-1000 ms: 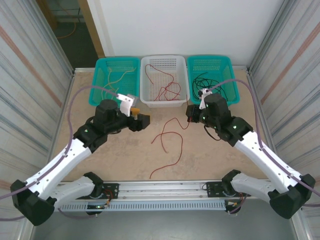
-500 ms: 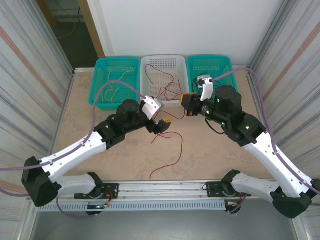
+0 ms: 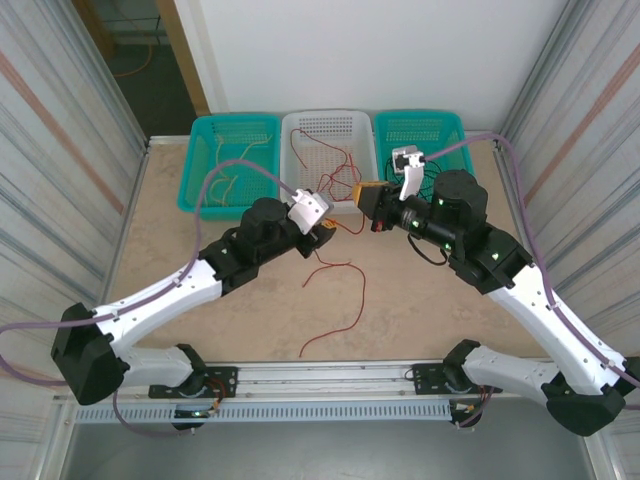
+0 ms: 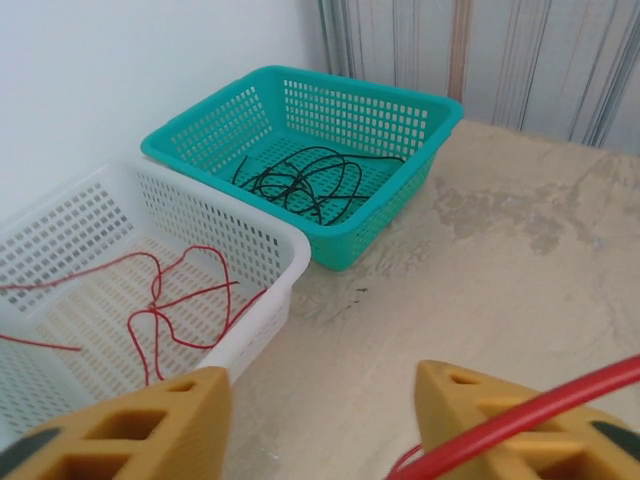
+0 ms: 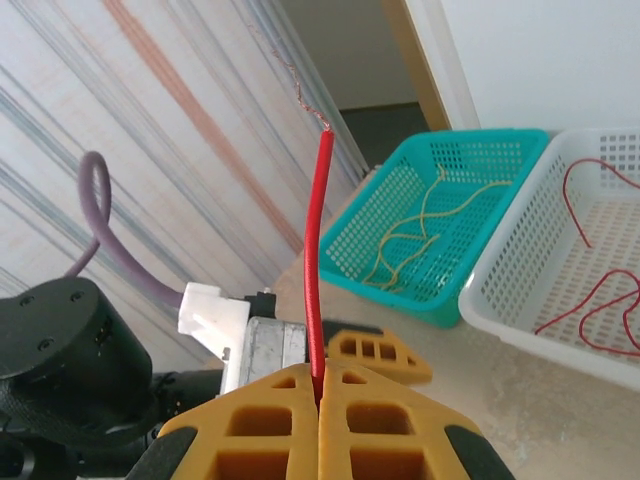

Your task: Untangle the cables

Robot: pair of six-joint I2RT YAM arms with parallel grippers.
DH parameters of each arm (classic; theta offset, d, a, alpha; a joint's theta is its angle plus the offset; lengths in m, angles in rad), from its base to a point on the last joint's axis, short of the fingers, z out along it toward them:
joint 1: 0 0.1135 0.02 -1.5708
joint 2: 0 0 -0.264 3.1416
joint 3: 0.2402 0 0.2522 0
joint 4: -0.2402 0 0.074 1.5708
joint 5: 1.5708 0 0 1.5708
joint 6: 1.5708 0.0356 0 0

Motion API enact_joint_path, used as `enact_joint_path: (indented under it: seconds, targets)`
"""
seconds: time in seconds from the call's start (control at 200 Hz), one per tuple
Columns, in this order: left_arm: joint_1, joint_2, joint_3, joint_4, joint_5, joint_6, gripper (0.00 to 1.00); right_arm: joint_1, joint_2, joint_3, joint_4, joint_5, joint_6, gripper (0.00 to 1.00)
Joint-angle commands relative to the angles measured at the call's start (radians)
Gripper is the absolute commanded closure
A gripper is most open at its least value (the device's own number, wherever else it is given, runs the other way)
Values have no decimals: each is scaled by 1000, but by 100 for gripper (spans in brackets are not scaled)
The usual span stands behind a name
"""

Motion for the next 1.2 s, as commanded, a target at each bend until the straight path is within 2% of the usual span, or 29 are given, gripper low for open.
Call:
enact_joint_path:
  seconds: [0.0,0.185,0.361,0.481,0.681,0.927,0.992,1.067,1.198]
  targets:
    - [-7,-27,-20,48,-10,-21,76,-5,-15,33,67,55,-7,100]
    - [-54,-48,-39,59,-25,-34,100,-70,38,62,123,91,68,100]
    - [-160,-8,-42,53,-49,23,100,-143,94,89,194,88,174,100]
    - [-205,24,-51,66,-21,30,100,-168,132,115,210,112,212,100]
    - [-236,56,-49,89,34,46,100,-205,180,126,244,115,241,100]
    - [-275,152,45,51,84,109,100,-238,228,138,273,97,257,100]
    - [-278,161,44,70,91,100,100,-240,238,141,276,93,256,100]
    - [-277,155,23,124,48,74,100,-248,242,138,277,78,258,100]
    - [-242,127,-1,174,41,13,100,-256,233,124,270,64,256,100]
